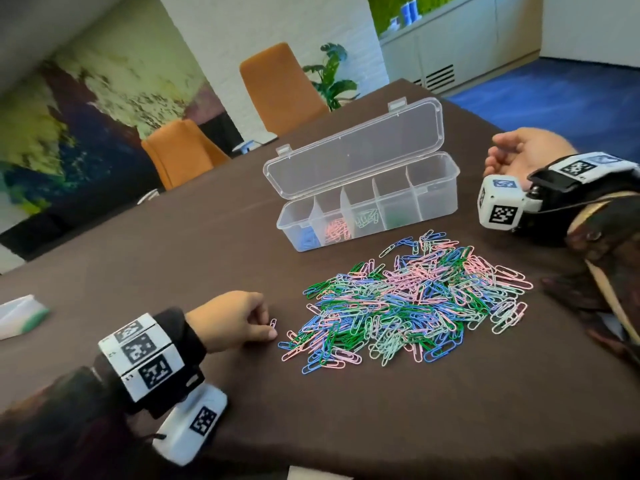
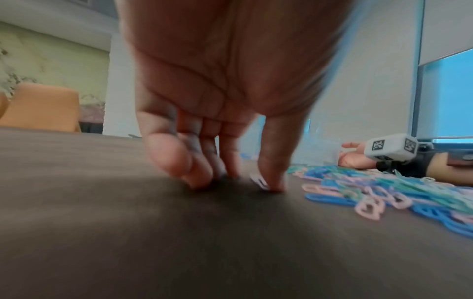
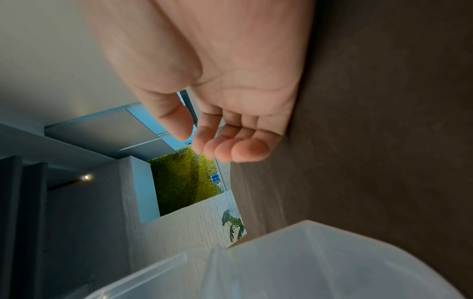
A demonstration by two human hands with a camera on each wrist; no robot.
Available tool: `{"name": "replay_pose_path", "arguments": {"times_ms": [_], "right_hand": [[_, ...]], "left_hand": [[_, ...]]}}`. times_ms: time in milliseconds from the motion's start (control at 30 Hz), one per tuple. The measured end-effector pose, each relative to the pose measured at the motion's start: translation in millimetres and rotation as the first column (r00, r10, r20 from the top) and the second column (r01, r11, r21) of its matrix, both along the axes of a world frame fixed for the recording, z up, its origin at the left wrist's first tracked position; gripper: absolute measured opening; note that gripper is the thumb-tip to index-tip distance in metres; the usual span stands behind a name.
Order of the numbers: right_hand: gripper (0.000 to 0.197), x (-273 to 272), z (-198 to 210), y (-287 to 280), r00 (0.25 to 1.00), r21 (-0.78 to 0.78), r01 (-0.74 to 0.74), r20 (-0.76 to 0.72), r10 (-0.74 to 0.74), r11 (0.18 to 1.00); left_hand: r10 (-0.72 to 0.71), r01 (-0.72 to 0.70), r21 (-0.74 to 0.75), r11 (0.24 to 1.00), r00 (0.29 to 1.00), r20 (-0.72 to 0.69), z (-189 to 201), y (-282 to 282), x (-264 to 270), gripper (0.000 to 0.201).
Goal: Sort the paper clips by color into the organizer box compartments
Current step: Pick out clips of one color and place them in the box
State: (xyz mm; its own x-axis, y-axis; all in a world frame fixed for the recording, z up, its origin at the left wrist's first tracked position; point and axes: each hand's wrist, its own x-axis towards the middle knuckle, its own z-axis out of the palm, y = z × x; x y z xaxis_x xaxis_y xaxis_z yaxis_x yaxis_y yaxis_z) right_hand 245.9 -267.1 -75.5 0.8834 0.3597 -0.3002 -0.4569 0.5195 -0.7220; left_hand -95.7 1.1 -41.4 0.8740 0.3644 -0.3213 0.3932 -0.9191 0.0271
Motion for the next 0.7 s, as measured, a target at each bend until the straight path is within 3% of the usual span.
{"name": "replay_pose_path", "arguments": {"times_ms": [200,300,433,533,700], "right_hand": [[0.016,-1.0,2.1,-1.0,1.000,-0.009,-0.004,-0.007,0.004,1.000],[0.016,1.6,0.9,-0.3,1.000,-0.017,-0.016,-0.007,0.016,1.000],[0.016,3.3,0.4,0.7,1.000,-0.023,-0.016,-0.001,0.016,1.000],[0.017,2.6,0.7,1.2,1.000,-0.042,-0.020,0.012,0.020,0.999],[0.017,2.4,-0.5,1.1,0.999,-0.062,-0.007,0.035,0.010,0.998]], "left_hand": [[-0.124,0.124,-0.006,0.992,0.992,-0.021,-0.6,-10.5,14.6,0.024],[-0.169,0.169,0.000,0.986,0.985,0.036,3.9,-10.8,28.4,0.025],[-0.215,0.227,-0.117,0.967,0.971,0.108,13.2,-18.4,42.3,0.020],[-0.271,0.277,-0.157,0.948,0.961,0.062,10.2,-26.9,45.5,0.021],[-0.295,0.296,-0.085,0.951,0.955,0.022,4.3,-25.9,47.7,0.021]]}}
